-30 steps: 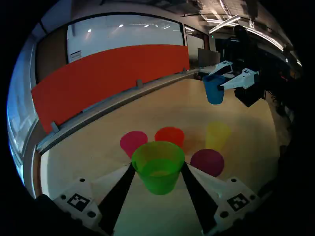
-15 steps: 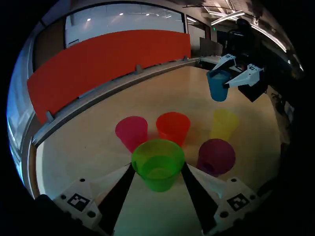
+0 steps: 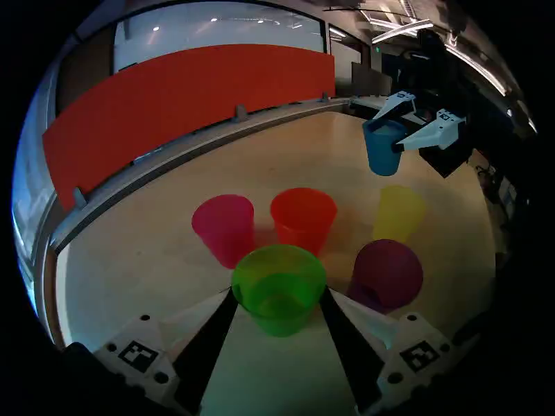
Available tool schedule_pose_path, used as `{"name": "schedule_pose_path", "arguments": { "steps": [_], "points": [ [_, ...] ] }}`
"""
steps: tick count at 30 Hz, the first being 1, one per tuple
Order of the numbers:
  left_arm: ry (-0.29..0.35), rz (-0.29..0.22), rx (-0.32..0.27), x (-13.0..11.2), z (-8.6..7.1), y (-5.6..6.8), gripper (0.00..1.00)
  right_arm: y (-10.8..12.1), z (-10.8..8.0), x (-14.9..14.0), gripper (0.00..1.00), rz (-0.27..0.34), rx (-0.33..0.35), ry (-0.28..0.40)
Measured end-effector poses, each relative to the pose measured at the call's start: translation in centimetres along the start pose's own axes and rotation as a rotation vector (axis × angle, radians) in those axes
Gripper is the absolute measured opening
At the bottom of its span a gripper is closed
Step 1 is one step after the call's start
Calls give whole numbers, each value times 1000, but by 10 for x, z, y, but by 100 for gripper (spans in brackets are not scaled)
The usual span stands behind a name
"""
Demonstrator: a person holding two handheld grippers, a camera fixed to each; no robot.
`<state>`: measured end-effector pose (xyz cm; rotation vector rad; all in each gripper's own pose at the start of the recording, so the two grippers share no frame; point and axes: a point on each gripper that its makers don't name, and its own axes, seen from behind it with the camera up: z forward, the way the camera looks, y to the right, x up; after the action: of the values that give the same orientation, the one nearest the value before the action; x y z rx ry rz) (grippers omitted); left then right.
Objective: Pour water
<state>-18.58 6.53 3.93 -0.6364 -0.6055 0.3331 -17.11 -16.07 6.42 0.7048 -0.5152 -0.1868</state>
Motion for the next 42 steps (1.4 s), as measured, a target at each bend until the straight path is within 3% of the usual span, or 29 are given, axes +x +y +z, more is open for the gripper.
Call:
{"name": "schedule_pose_path", "arguments": {
  "steps": [15,25,29,33,42],
  "points": [
    [7,-11,-5,-11,-3,5,84,1,2,-6,93,-10,-6,-14],
    [-1,30,-2,-15,-7,7,86,-2,5,-7,93,-16,-8,-18],
    [-6,26,-13,-15,-8,10,100,-2,7,-9,93,-15,-9,-22],
    [-10,18,-22,-17,-8,12,100,-2,7,-10,93,-15,-8,-24],
    [-35,23,14,-30,-13,3,100,-1,14,-17,93,-1,-13,-26]
  ]
}}
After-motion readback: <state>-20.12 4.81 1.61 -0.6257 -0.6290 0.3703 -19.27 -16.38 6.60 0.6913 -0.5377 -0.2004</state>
